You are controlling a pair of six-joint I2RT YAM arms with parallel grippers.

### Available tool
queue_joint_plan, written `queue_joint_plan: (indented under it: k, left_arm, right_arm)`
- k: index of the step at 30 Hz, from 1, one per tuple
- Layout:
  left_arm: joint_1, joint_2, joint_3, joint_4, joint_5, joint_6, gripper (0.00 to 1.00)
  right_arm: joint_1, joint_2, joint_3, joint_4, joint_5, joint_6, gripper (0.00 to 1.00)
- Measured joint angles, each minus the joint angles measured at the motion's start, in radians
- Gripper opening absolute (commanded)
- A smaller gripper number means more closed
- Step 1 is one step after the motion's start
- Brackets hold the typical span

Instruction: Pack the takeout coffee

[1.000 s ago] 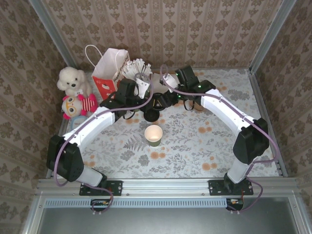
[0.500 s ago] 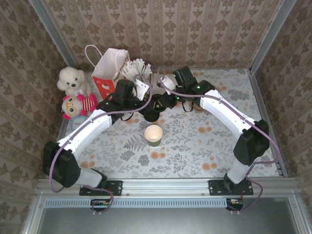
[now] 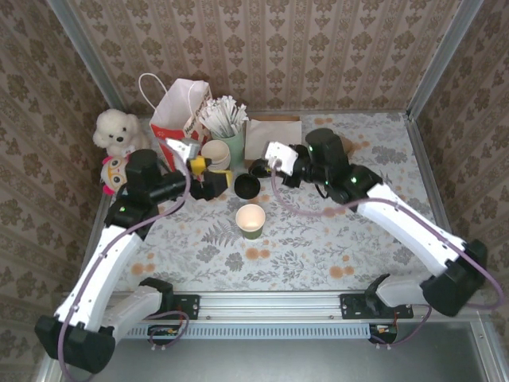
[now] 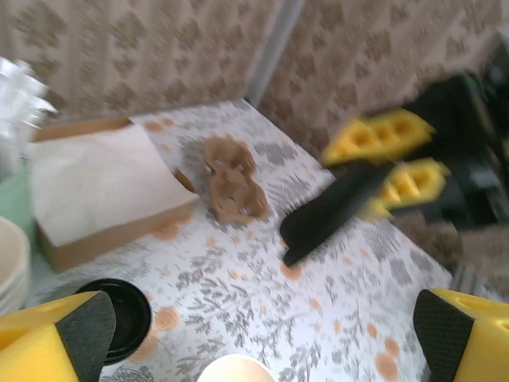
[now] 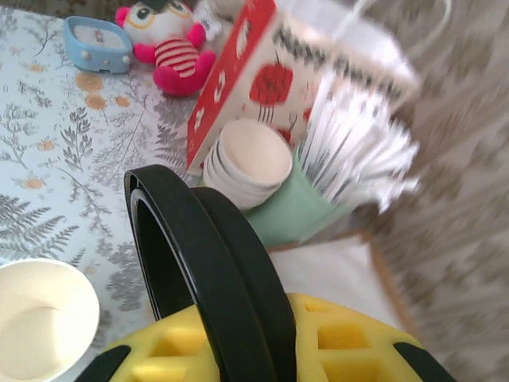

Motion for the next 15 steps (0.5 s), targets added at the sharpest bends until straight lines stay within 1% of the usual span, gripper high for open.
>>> queue_joint_plan:
  k: [3, 7, 11, 15]
  left_arm:
    - [0.005, -0.024, 0.065, -0.079, -0.034, -0.017, 1.00]
    - [0.005, 0.030, 0.241, -0.233, -0.043, -0.018, 1.00]
    - [0.004, 0.114, 0.407, -0.376, 0.014, 0.035, 1.00]
    - [-0.012, 0.183, 0.499, -0.524, 0.052, 0.153, 1.00]
  right_arm:
    - [0.069, -0.072, -0.055, 0.143, 0.037, -0.260, 0.07]
    - [0.149, -0.133, -0.123, 0.299, 0.047, -0.636, 0.08]
    - [0.191, -0.136, -0.193, 0.413, -0.010, -0.946, 0.08]
    - [0.196, -0.127, -0.237, 0.469, -0.100, -1.153, 0.11]
